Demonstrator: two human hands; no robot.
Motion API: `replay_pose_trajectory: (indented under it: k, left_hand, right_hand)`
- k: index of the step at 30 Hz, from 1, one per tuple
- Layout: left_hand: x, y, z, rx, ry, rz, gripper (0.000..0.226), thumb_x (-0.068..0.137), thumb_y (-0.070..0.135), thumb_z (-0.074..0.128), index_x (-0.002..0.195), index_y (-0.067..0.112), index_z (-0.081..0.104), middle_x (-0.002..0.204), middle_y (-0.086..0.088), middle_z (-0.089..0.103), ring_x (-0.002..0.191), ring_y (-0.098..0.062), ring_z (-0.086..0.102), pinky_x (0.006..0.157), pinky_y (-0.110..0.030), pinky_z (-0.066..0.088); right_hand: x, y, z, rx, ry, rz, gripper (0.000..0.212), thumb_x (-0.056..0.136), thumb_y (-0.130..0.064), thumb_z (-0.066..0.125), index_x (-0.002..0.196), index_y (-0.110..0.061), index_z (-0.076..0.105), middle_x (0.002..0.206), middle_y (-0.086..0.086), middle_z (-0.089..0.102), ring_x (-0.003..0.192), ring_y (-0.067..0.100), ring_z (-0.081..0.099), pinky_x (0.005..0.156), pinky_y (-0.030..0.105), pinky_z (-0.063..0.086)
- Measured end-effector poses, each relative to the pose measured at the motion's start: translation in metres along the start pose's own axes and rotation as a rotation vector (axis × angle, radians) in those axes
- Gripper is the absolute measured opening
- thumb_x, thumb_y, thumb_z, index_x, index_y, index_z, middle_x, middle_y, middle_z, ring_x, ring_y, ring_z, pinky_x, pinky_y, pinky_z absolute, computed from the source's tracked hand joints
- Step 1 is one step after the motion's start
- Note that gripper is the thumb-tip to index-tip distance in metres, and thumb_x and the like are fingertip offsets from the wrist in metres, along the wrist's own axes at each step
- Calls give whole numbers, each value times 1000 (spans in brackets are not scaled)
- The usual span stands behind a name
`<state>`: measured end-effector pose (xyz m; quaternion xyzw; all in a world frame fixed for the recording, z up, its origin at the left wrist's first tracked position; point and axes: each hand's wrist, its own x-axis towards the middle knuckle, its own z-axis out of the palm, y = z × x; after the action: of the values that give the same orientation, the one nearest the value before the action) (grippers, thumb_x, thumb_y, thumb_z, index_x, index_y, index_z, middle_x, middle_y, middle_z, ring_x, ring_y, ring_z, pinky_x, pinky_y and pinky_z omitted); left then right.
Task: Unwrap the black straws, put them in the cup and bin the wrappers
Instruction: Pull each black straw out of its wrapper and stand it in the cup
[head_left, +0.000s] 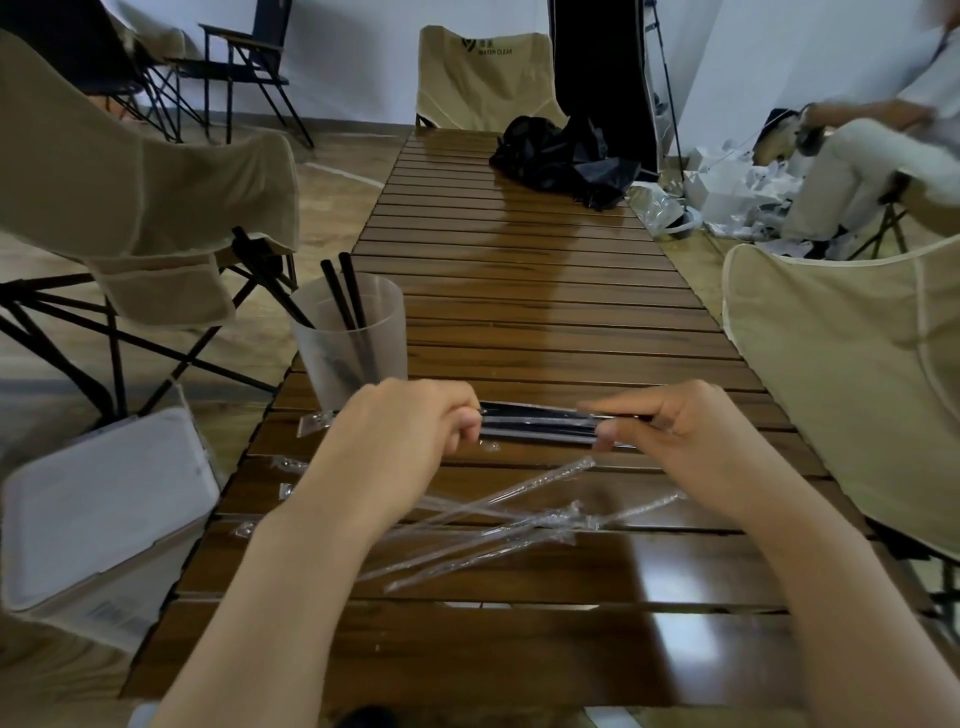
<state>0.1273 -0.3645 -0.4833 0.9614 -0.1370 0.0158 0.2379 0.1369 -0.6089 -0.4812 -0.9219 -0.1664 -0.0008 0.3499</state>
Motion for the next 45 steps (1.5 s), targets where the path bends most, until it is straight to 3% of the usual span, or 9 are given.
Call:
replay_pose_trajectory:
  k: [2, 6, 12, 17, 22, 26, 29, 36, 45]
  left_hand:
    - [-3, -5, -5, 14, 42, -21, 28, 101, 32, 41, 81, 31, 60, 71, 7, 61, 70, -3, 57, 69, -19, 44]
    - [-4, -9, -5, -31, -5, -38, 27, 101, 30, 44, 82, 30, 63, 71, 7, 61, 71, -4, 58, 68, -17, 41]
    - [1, -11, -9, -71, -123, -9, 28, 100, 25, 43, 90, 17, 67, 72, 6, 61, 72, -8, 60, 70, -17, 42]
    - [0, -10, 4, -98, -144, 56, 24, 100, 24, 48, 83, 26, 66, 66, 10, 60, 65, 8, 56, 66, -6, 38]
    - [0, -14, 3, -108, -74, 66, 27, 99, 30, 47, 77, 36, 61, 66, 12, 61, 70, 3, 58, 68, -13, 42]
    - [-3, -18, -4, -145, -54, 60, 25, 98, 30, 48, 80, 35, 66, 67, 10, 63, 73, 3, 60, 73, -18, 46]
    - [-3, -20, -6, -137, -41, 66, 26, 98, 29, 49, 80, 35, 67, 66, 8, 64, 72, 3, 60, 68, -15, 40]
    - [-7, -26, -7, -135, -8, 71, 23, 97, 29, 51, 82, 34, 68, 67, 8, 63, 76, 0, 60, 75, -18, 45]
    - [-5, -18, 0, -115, -52, 123, 22, 97, 27, 51, 85, 33, 68, 66, 14, 62, 81, 4, 59, 69, -8, 39]
  right_hand:
    - [1, 2, -1, -34, 31, 4, 16, 88, -28, 61, 85, -40, 72, 82, -15, 73, 83, -4, 64, 78, 12, 49]
    - [1, -5, 2, -53, 70, -32, 21, 87, -18, 64, 72, -31, 72, 64, -22, 68, 67, -9, 60, 66, 2, 42]
    - [1, -12, 6, 4, 114, -42, 14, 85, -16, 66, 84, -27, 75, 66, -11, 71, 72, -4, 65, 77, 4, 45]
    - [1, -18, 7, 28, 109, -53, 15, 85, -15, 65, 83, -26, 76, 66, -10, 71, 72, 3, 68, 78, 13, 51]
    - [1, -17, 6, 88, 59, -38, 13, 83, -21, 68, 90, -29, 75, 73, -14, 73, 80, -5, 66, 80, 6, 46]
    - [0, -10, -1, 5, 129, -29, 20, 79, -26, 70, 96, -36, 72, 81, -25, 66, 88, -11, 56, 77, 11, 42]
    - [-1, -6, -4, -2, 185, -36, 15, 78, -22, 72, 89, -31, 75, 66, -26, 64, 81, -8, 56, 76, 18, 43]
    - [2, -19, 11, -21, 158, -89, 28, 78, -18, 74, 66, -42, 67, 71, -12, 68, 73, 0, 65, 74, 16, 52]
    - [2, -17, 17, 68, 140, -58, 11, 80, -11, 73, 82, -21, 77, 74, -12, 68, 67, 0, 66, 70, 11, 51]
